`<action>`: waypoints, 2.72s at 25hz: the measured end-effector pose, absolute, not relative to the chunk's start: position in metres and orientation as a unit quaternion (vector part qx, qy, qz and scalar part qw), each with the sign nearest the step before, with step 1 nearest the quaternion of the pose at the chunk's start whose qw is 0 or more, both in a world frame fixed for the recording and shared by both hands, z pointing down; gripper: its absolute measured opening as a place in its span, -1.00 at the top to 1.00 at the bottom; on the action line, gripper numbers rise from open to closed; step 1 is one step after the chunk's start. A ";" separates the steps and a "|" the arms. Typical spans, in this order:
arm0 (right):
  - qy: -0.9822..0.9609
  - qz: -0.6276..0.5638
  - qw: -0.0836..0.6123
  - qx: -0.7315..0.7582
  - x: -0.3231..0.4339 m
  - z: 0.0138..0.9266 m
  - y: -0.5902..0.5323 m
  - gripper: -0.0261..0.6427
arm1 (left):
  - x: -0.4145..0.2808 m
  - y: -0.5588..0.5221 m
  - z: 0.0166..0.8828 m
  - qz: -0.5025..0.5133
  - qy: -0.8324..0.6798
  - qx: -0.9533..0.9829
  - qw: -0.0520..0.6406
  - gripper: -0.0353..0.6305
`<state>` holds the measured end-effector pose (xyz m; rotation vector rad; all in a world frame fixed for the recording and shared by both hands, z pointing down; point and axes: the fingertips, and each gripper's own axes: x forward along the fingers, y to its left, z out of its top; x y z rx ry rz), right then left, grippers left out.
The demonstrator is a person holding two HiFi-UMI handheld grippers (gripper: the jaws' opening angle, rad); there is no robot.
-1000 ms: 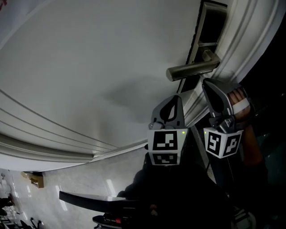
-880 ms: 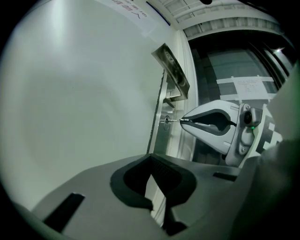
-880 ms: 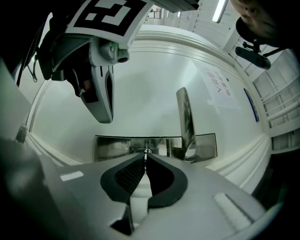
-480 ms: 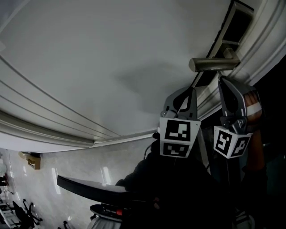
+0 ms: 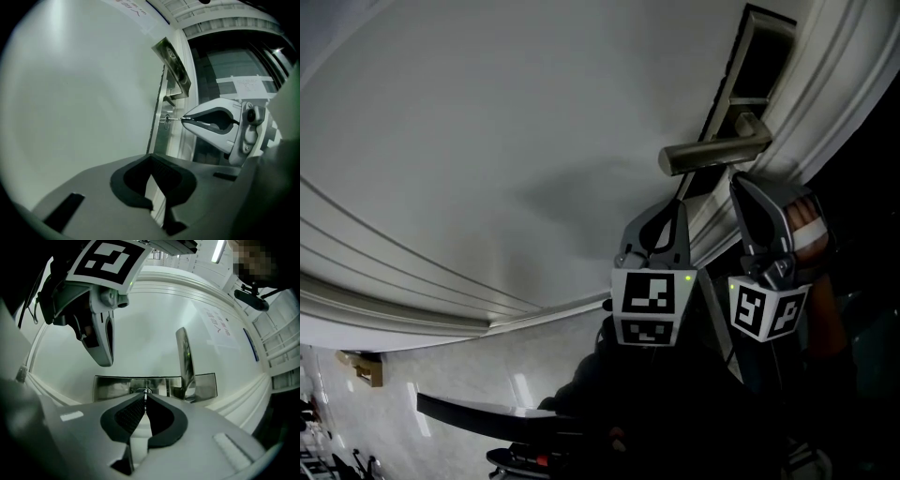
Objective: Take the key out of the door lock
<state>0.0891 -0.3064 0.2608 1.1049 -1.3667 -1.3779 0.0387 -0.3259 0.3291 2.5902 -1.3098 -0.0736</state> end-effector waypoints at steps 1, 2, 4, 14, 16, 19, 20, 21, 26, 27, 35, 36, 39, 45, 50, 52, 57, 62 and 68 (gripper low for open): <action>-0.550 -0.554 0.438 0.446 0.090 0.260 -0.306 0.89 | 0.039 -0.326 0.329 -0.025 -0.447 0.886 0.118 0.89; -0.550 -0.553 0.438 0.447 0.090 0.260 -0.305 0.89 | 0.040 -0.326 0.329 -0.024 -0.447 0.886 0.118 0.89; -0.551 -0.553 0.437 0.447 0.091 0.260 -0.304 0.89 | 0.040 -0.325 0.329 -0.024 -0.448 0.886 0.117 0.89; -0.548 -0.555 0.438 0.447 0.092 0.260 -0.301 0.89 | 0.040 -0.322 0.328 -0.026 -0.447 0.886 0.117 0.89; -0.548 -0.555 0.438 0.447 0.092 0.260 -0.301 0.89 | 0.040 -0.322 0.328 -0.027 -0.448 0.886 0.117 0.89; -0.548 -0.555 0.439 0.446 0.092 0.261 -0.300 0.89 | 0.039 -0.321 0.328 -0.027 -0.449 0.886 0.117 0.89; -0.547 -0.555 0.439 0.447 0.093 0.261 -0.300 0.89 | 0.039 -0.321 0.328 -0.027 -0.449 0.886 0.116 0.89; -0.547 -0.556 0.439 0.447 0.093 0.261 -0.300 0.89 | 0.039 -0.320 0.328 -0.027 -0.449 0.886 0.116 0.89; -0.548 -0.554 0.438 0.447 0.092 0.261 -0.299 0.89 | 0.039 -0.319 0.327 -0.028 -0.449 0.885 0.115 0.89; -0.548 -0.554 0.439 0.447 0.092 0.261 -0.299 0.89 | 0.039 -0.318 0.327 -0.028 -0.449 0.886 0.116 0.89; -0.548 -0.552 0.439 0.448 0.095 0.261 -0.298 0.89 | 0.040 -0.317 0.328 -0.029 -0.448 0.885 0.120 0.89; -0.549 -0.552 0.439 0.449 0.095 0.261 -0.298 0.89 | 0.040 -0.317 0.328 -0.029 -0.448 0.886 0.119 0.89; -0.549 -0.552 0.439 0.449 0.095 0.262 -0.297 0.89 | 0.041 -0.317 0.328 -0.028 -0.448 0.886 0.119 0.89; -0.549 -0.553 0.438 0.449 0.095 0.261 -0.296 0.89 | 0.041 -0.317 0.328 -0.029 -0.449 0.885 0.119 0.89; -0.549 -0.554 0.438 0.448 0.095 0.261 -0.295 0.89 | 0.041 -0.316 0.328 -0.028 -0.449 0.885 0.119 0.89; -0.549 -0.554 0.437 0.448 0.095 0.261 -0.295 0.89 | 0.042 -0.316 0.328 -0.028 -0.449 0.885 0.119 0.89; -0.548 -0.555 0.437 0.448 0.095 0.261 -0.294 0.89 | 0.041 -0.316 0.328 -0.029 -0.450 0.885 0.118 0.89; -0.548 -0.556 0.436 0.449 0.095 0.261 -0.293 0.89 | 0.042 -0.316 0.328 -0.029 -0.449 0.885 0.118 0.89; -0.548 -0.556 0.436 0.449 0.095 0.262 -0.293 0.89 | 0.042 -0.315 0.328 -0.030 -0.450 0.885 0.118 0.89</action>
